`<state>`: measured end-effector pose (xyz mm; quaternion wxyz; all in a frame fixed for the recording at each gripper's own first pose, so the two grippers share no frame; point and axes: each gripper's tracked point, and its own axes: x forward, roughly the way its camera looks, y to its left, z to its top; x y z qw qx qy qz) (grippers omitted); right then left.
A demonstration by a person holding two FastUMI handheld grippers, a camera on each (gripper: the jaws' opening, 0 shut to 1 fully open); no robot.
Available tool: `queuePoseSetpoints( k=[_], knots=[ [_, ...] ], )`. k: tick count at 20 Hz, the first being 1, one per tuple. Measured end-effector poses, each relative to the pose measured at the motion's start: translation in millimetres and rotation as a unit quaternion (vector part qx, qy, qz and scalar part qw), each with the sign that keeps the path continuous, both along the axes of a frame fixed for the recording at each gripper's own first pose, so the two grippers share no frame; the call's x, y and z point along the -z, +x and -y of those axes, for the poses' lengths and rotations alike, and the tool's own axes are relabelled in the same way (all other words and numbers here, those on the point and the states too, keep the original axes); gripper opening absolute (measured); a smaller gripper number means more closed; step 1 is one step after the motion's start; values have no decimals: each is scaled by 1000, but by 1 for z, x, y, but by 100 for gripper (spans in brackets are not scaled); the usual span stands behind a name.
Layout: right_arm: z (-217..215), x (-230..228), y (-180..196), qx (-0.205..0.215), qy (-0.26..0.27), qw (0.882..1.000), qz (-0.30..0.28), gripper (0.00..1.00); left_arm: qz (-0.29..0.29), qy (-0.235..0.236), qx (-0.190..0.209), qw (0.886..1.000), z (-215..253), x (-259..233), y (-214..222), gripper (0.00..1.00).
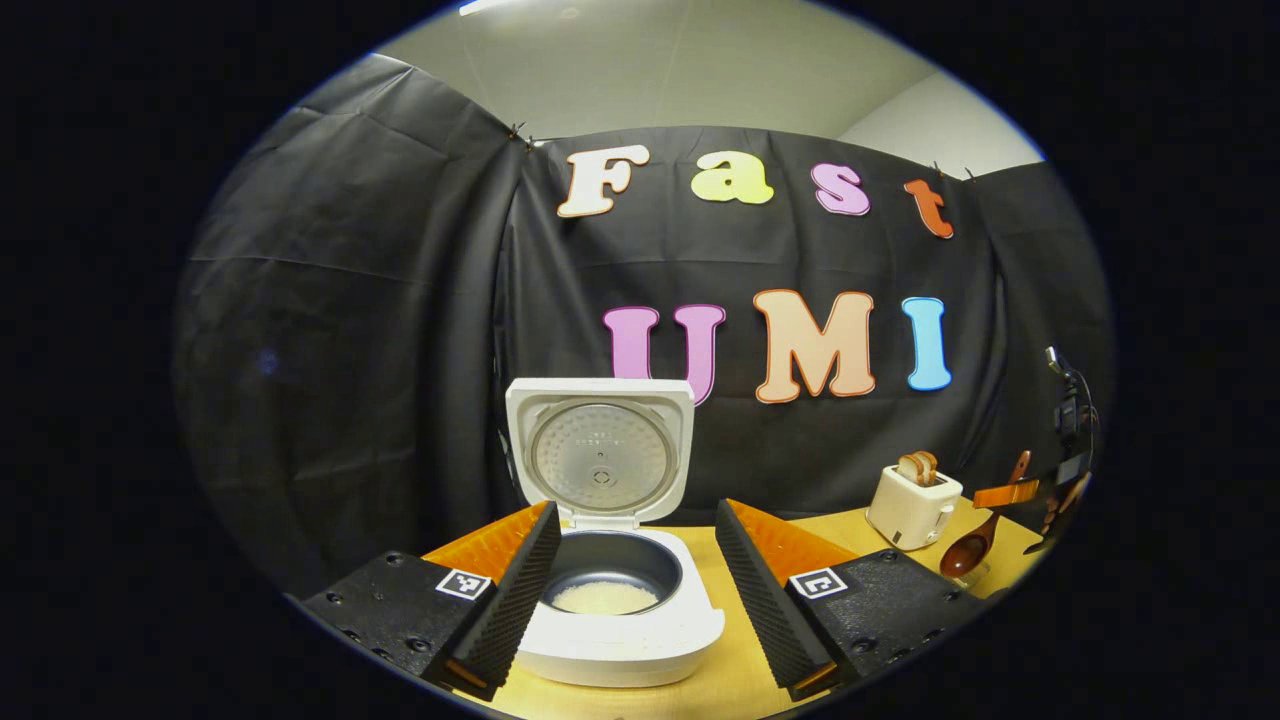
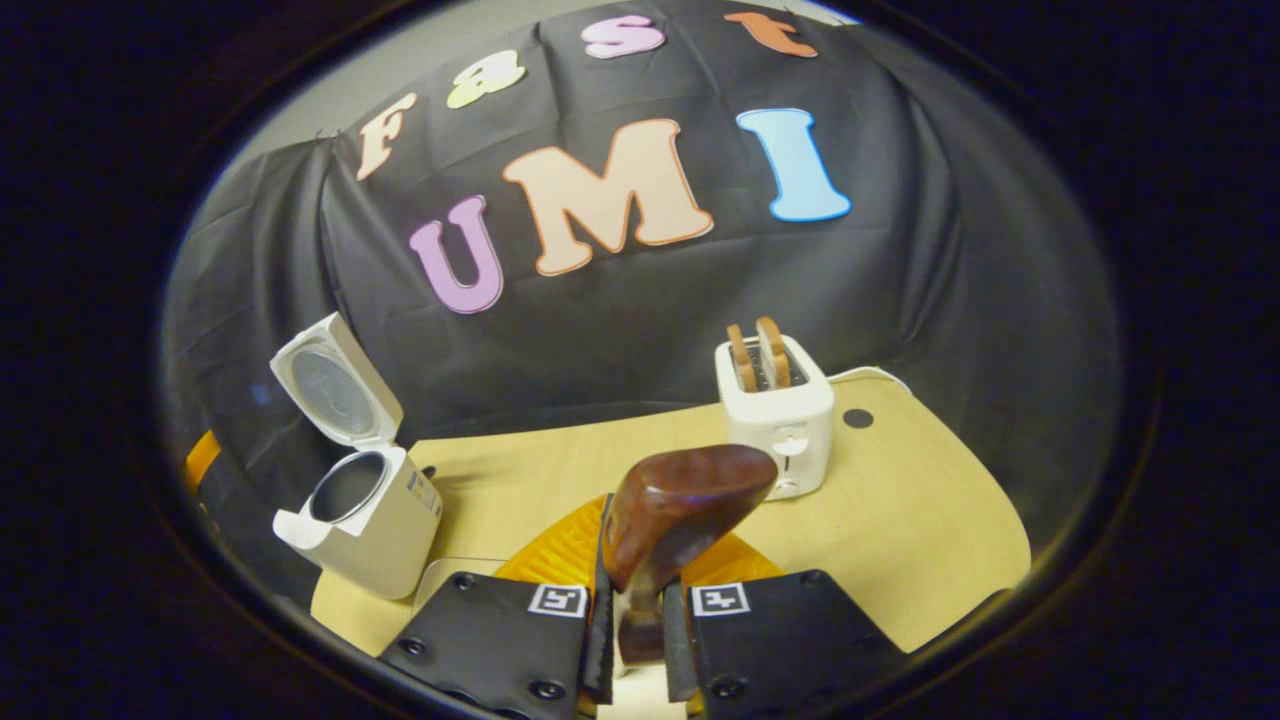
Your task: Close the left gripper, press the button to open the rice cooker; take a wooden spoon from the chopstick holder with the right hand, scoop a spoonful of rice and pour it into the rice cooker, then put the wooden spoon back into the chopstick holder.
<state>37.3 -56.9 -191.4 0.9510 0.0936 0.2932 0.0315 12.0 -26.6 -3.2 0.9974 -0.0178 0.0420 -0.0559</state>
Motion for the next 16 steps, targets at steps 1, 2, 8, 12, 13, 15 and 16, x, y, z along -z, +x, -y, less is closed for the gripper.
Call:
queuePoseSetpoints(
  k=[1, 2, 8, 12, 13, 15, 16],
  knots=[
    [-12, 1, 0, -11, 2, 1000, 1, 24, 0, 2, -1, 1000, -4, 0, 0, 92],
    [-23, 2, 0, -19, 0, 1000, 4, 24, 0, 4, -3, 1000, -8, 0, 0, 92],
    [-75, 23, 0, -69, -22, 997, 8, 24, -5, 14, -16, 1000, -33, 2, -5, 92],
    [-90, 41, 1, -104, -97, 990, 25, 24, -7, 20, -25, 999, -49, 3, -9, 92],
    [-93, 45, 1, -117, -125, 985, 33, 24, -8, 21, -26, 999, -52, 4, -9, 92],
    [-105, 55, 0, -144, -169, 974, 46, 24, -10, 21, -29, 999, -56, 6, -10, 92],
    [-111, 60, -2, -154, -189, 969, 50, 24, -12, 21, -30, 999, -58, 6, -10, 92]
  ],
)
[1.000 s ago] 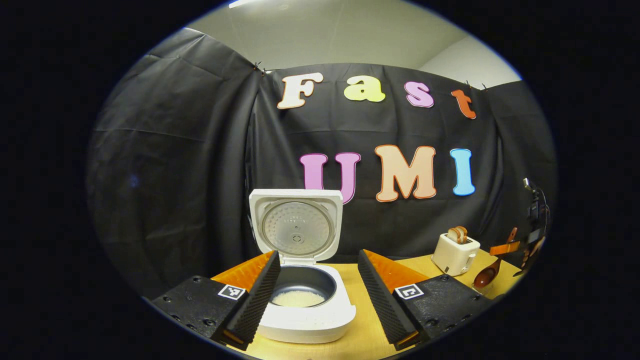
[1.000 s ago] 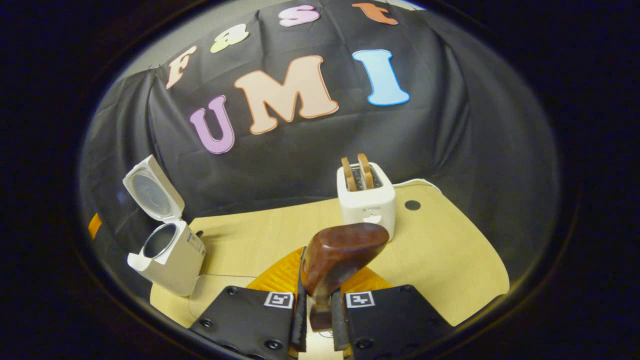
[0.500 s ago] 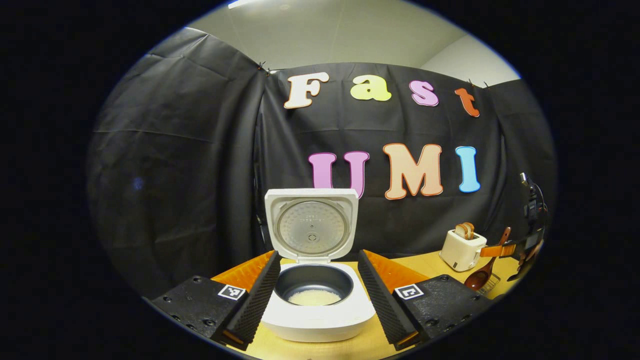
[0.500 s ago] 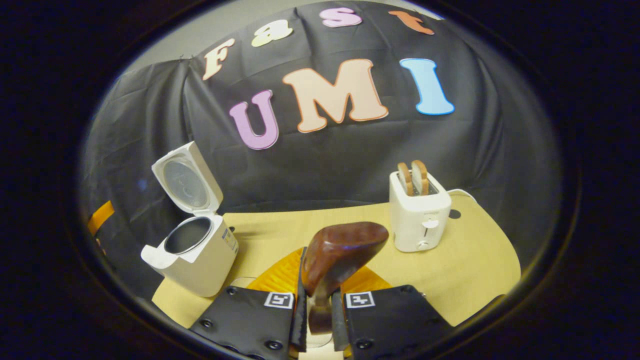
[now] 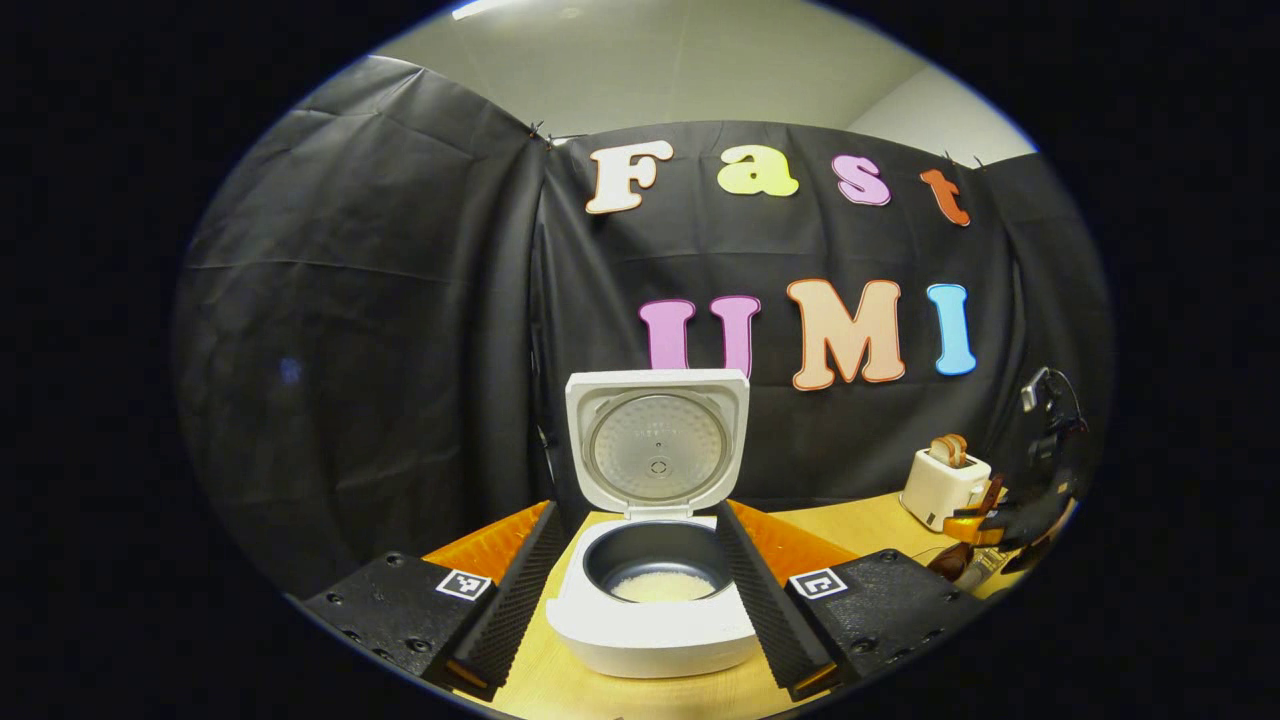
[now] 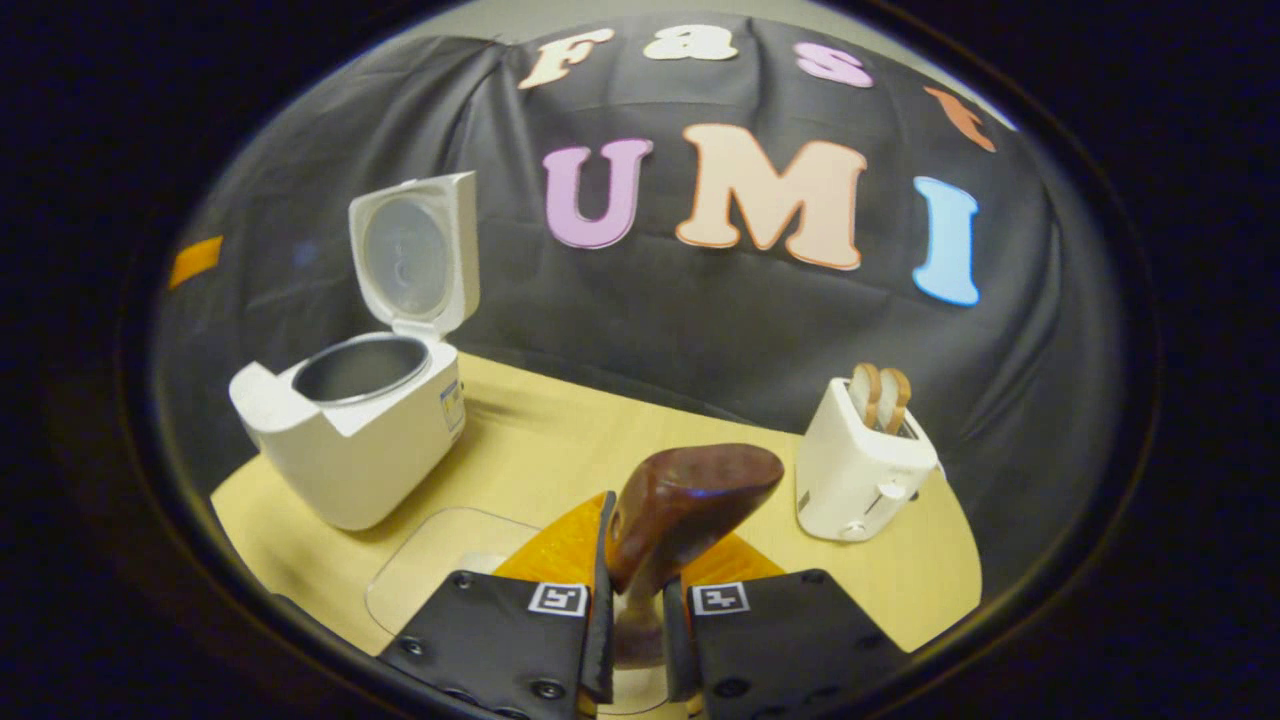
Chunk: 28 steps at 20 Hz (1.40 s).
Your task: Close the left gripper, press the button to open the rice cooker; take a wooden spoon from the chopstick holder with the right hand, scoop a spoonful of rice and pour it into the rice cooker, then put the wooden spoon back into the chopstick holder.
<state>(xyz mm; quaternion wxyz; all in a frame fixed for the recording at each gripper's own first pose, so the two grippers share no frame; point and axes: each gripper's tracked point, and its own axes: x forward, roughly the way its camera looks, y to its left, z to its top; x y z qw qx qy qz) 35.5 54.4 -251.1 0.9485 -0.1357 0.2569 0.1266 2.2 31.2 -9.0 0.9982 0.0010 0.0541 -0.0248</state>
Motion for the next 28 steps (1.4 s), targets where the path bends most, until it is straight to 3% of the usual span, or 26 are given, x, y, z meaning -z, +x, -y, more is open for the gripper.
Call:
queuePoseSetpoints(
  k=[5, 10, 15, 19, 24, 28],
  knots=[
    [-10, 26, -2, -17, -65, 998, 8, 24, -2, 5, -3, 1000, -7, 3, 1, 92],
    [-31, 52, -17, -10, -56, 998, -23, 25, 1, 3, -5, 1000, -16, 2, 1, 92],
    [-69, 67, -38, -21, -5, 997, -70, 24, 2, -6, -8, 1000, -24, 4, 1, 92],
    [-77, 69, -45, 13, 78, 990, -115, 24, 5, -8, -9, 1000, -29, 3, -2, 92],
    [-59, 74, -46, 92, 188, 963, -171, 24, 8, -13, -11, 1000, -32, 0, -5, 91],
    [-37, 80, -45, 162, 295, 918, -211, 24, 12, -11, -12, 1000, -30, -3, -7, 92]
  ],
)
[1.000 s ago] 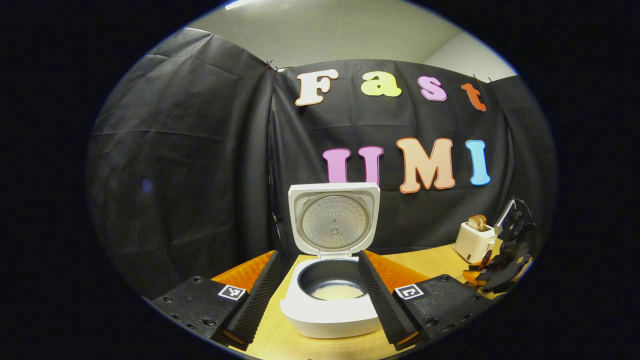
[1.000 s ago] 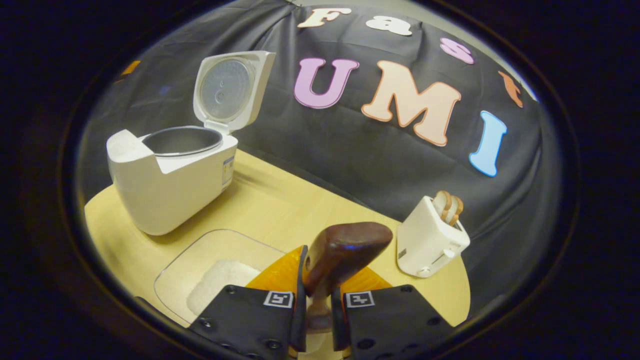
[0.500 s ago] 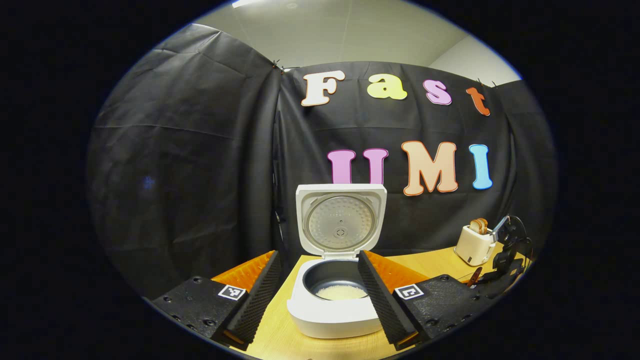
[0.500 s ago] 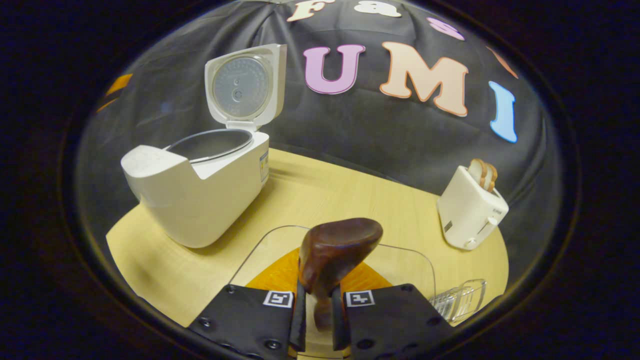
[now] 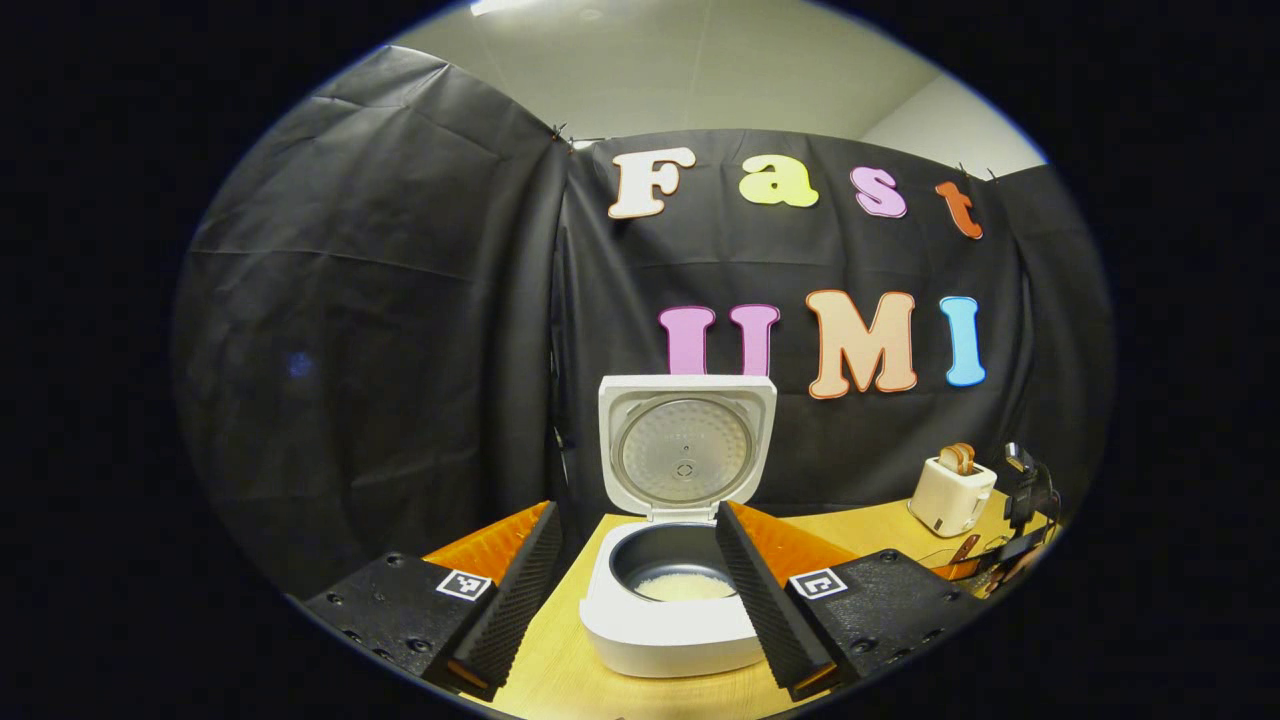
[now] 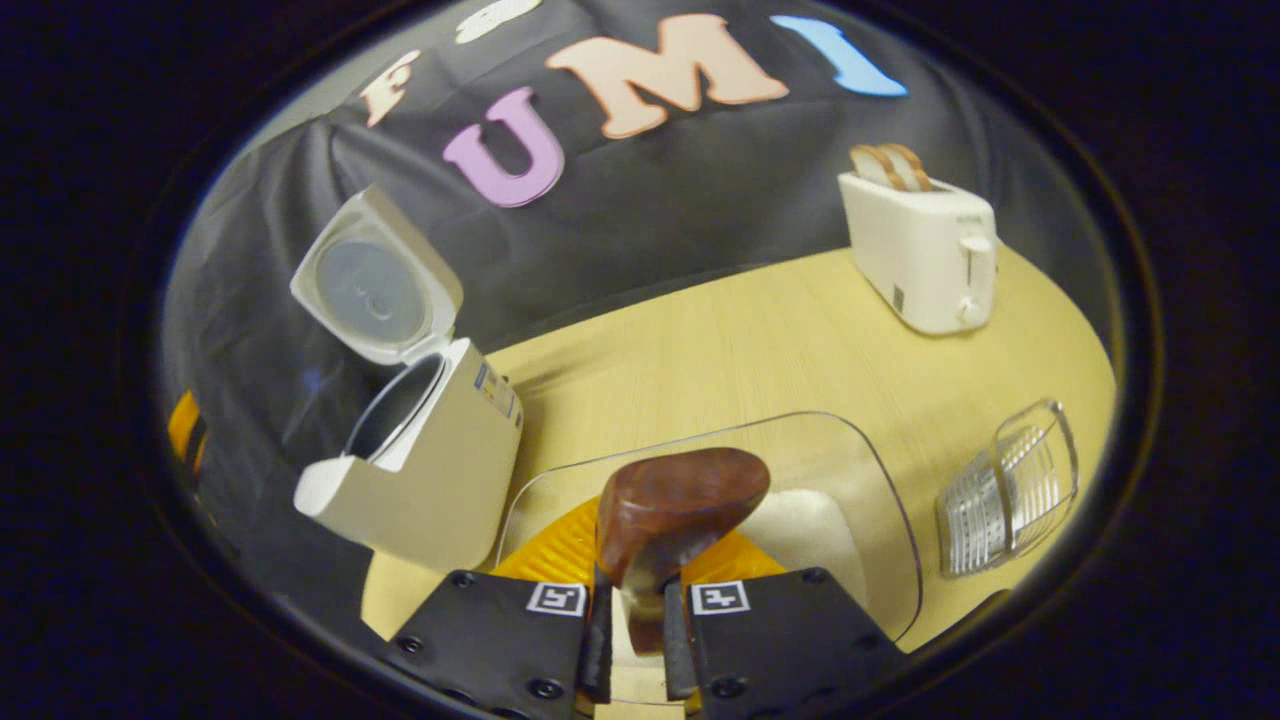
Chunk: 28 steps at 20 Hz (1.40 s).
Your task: Close the left gripper, press the button to open the rice cooker; take a wooden spoon from the chopstick holder with the right hand, scoop a spoonful of rice and pour it into the rice cooker, then put the wooden spoon back into the chopstick holder.
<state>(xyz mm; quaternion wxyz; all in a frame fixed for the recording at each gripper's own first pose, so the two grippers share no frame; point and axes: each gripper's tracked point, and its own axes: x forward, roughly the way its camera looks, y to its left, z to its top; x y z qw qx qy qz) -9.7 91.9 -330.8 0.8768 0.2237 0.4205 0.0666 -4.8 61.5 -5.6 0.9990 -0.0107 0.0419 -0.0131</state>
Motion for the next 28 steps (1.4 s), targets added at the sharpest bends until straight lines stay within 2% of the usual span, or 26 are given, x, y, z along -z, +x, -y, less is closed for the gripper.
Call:
queuePoseSetpoints(
  k=[4, 7, 8, 15, 21, 23, 26, 28],
  knots=[
    [20, 4, -1, 74, 82, 993, -29, 24, 3, 6, 1, 1000, 2, -5, -4, 92],
    [32, -2, 1, 106, 124, 986, -36, 21, 5, 11, 4, 1000, 8, -8, -6, 92],
    [35, -5, 3, 114, 140, 983, -38, 23, 6, 12, 5, 1000, 10, -9, -6, 92],
    [44, -40, 19, 185, 241, 952, -40, 23, 8, 12, 8, 1000, 16, -11, -13, 92],
    [22, -78, 40, 210, 331, 919, -38, 22, 5, 13, 2, 1000, 7, -7, -17, 92],
    [10, -89, 49, 209, 337, 917, -31, 22, 2, 8, -1, 1000, 1, -4, -18, 91],
    [-6, -104, 60, 198, 329, 923, -20, 22, -3, 5, -4, 1000, -7, 2, -19, 92],
    [-23, -114, 68, 191, 337, 922, -15, 21, -5, 5, -6, 1000, -15, 5, -21, 92]
  ],
)
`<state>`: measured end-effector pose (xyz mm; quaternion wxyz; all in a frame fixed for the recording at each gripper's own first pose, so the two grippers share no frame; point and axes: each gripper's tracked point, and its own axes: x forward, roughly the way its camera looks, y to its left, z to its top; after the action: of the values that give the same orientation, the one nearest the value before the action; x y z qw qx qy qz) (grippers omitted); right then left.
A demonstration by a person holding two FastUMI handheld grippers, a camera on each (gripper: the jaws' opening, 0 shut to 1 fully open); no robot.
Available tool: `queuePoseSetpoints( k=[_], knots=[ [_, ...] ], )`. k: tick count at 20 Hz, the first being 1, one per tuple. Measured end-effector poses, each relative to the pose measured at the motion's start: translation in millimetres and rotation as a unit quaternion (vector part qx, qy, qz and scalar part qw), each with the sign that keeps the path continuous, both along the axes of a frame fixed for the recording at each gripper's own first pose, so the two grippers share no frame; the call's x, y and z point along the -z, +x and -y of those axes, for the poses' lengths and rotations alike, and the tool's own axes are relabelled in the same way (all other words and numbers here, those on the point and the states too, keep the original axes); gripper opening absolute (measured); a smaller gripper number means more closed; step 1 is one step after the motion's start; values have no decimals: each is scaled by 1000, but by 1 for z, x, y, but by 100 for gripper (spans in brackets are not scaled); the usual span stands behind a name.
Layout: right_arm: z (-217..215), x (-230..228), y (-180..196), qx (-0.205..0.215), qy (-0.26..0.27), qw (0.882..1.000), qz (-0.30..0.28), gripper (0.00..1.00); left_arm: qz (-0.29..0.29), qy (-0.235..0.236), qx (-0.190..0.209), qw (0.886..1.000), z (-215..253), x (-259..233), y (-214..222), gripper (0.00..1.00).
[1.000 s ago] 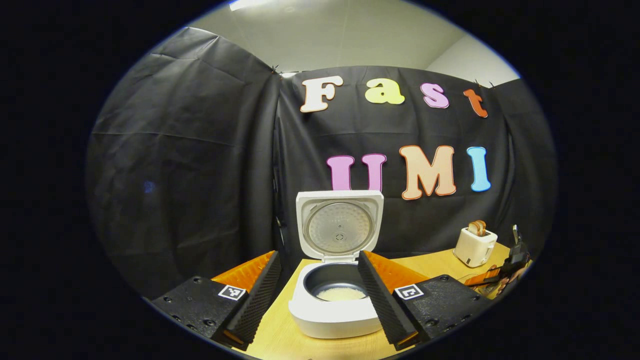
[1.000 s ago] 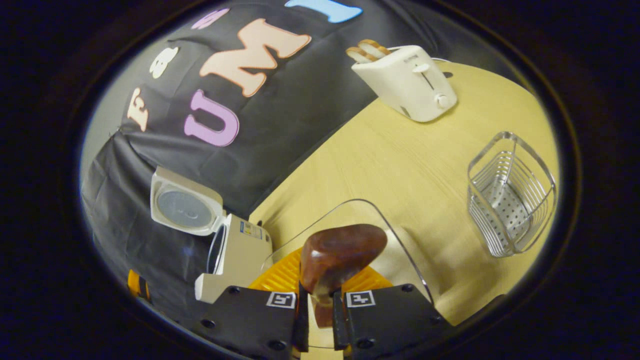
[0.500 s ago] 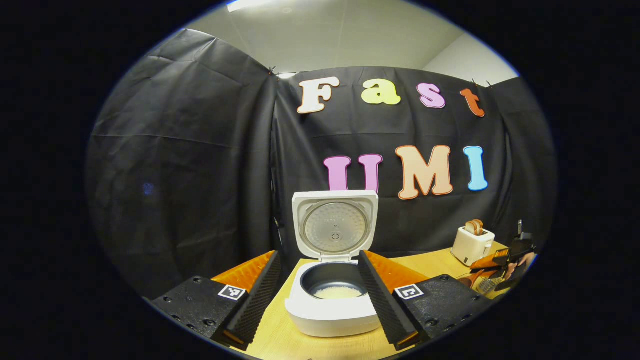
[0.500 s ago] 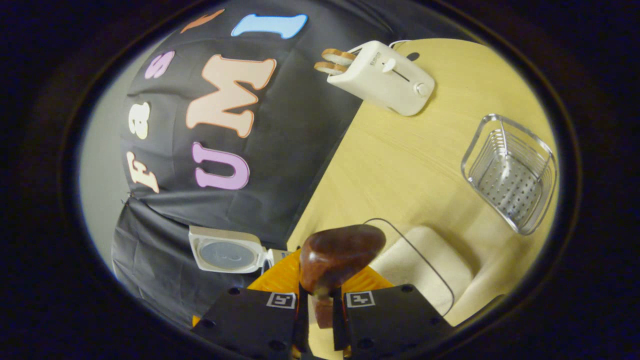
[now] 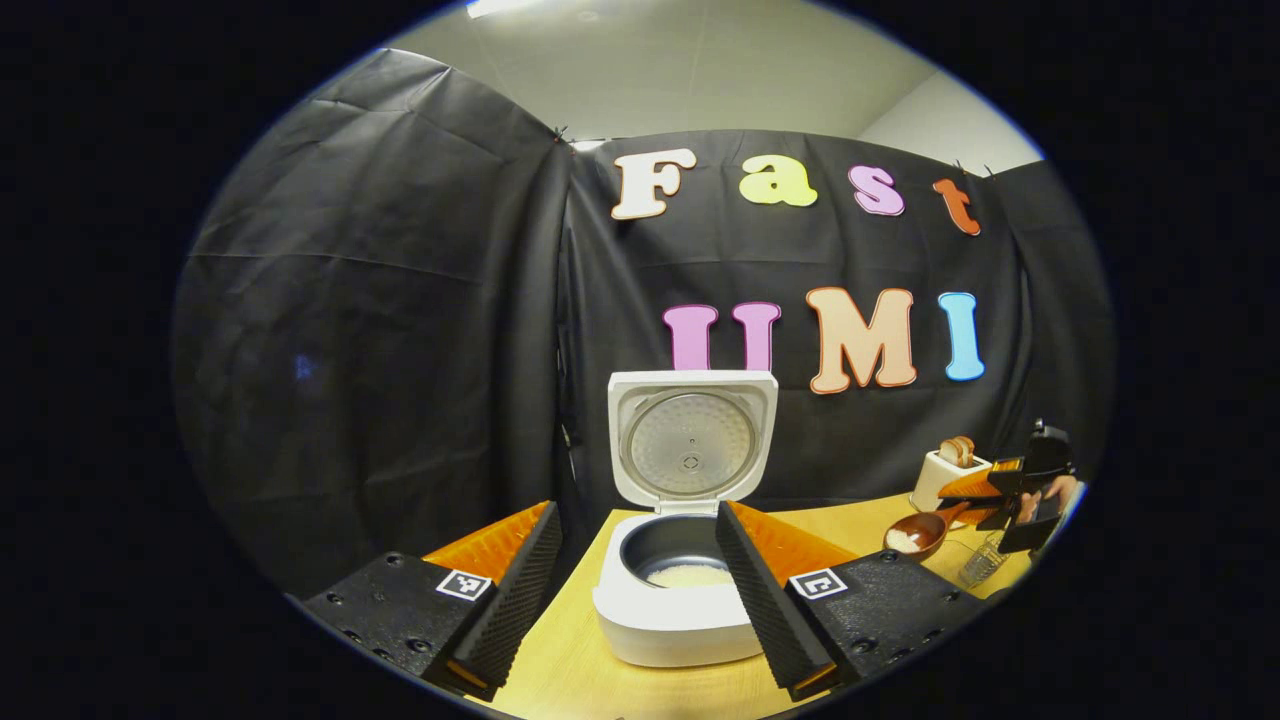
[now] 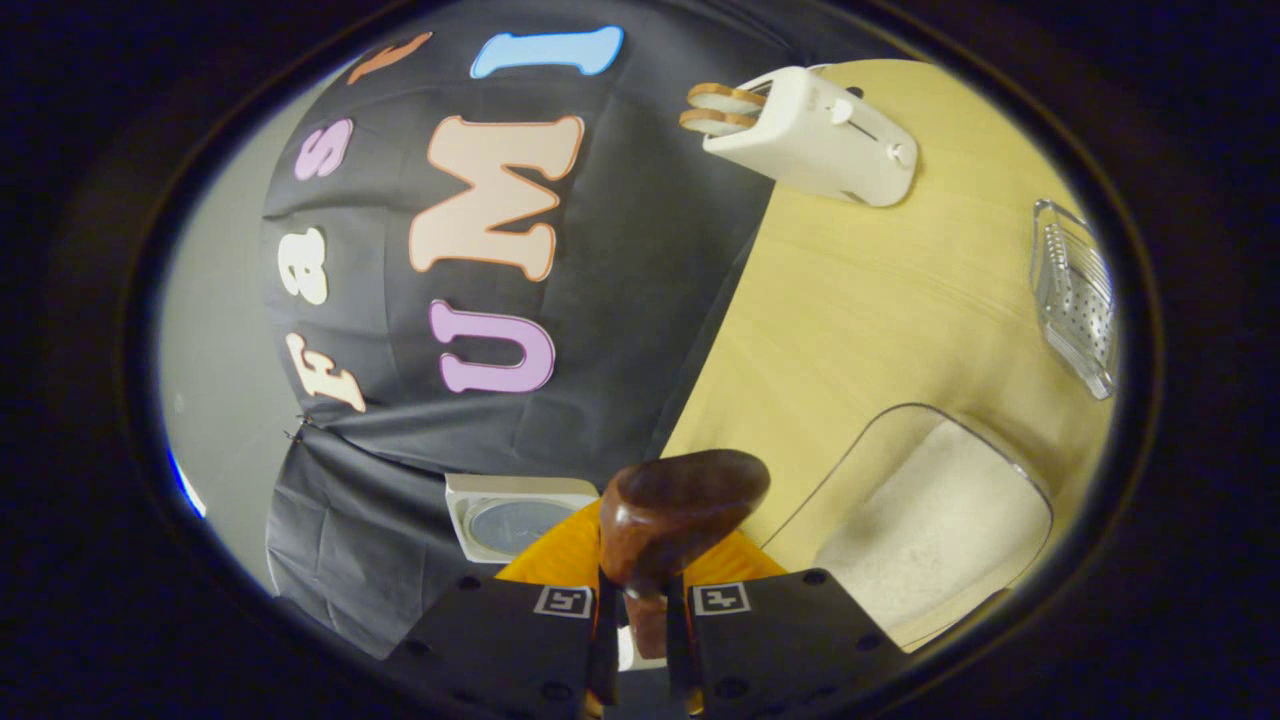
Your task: Close the left gripper, press the button to open the rice cooker; take a wooden spoon from the chopstick holder with the right hand, scoop a spoonful of rice and pour it into the rice cooker, then put the wooden spoon back into the chopstick holder.
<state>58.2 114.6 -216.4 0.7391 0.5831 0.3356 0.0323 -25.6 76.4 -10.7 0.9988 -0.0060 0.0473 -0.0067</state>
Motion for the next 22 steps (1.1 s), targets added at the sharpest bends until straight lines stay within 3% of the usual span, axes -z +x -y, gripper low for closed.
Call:
queuePoseSetpoints(
  k=[12, 17, 22],
  knots=[
    [-129, -37, 36, -66, -21, 997, 39, 20, -7, -14, -28, 999, -57, 12, -5, 92],
    [-176, -36, 58, -83, -48, 994, 52, 24, -11, -23, -46, 999, -89, 19, -15, 92],
    [-226, -16, 71, -119, -108, 985, 60, 22, -17, -22, -63, 998, -112, 25, -22, 91]
  ],
)
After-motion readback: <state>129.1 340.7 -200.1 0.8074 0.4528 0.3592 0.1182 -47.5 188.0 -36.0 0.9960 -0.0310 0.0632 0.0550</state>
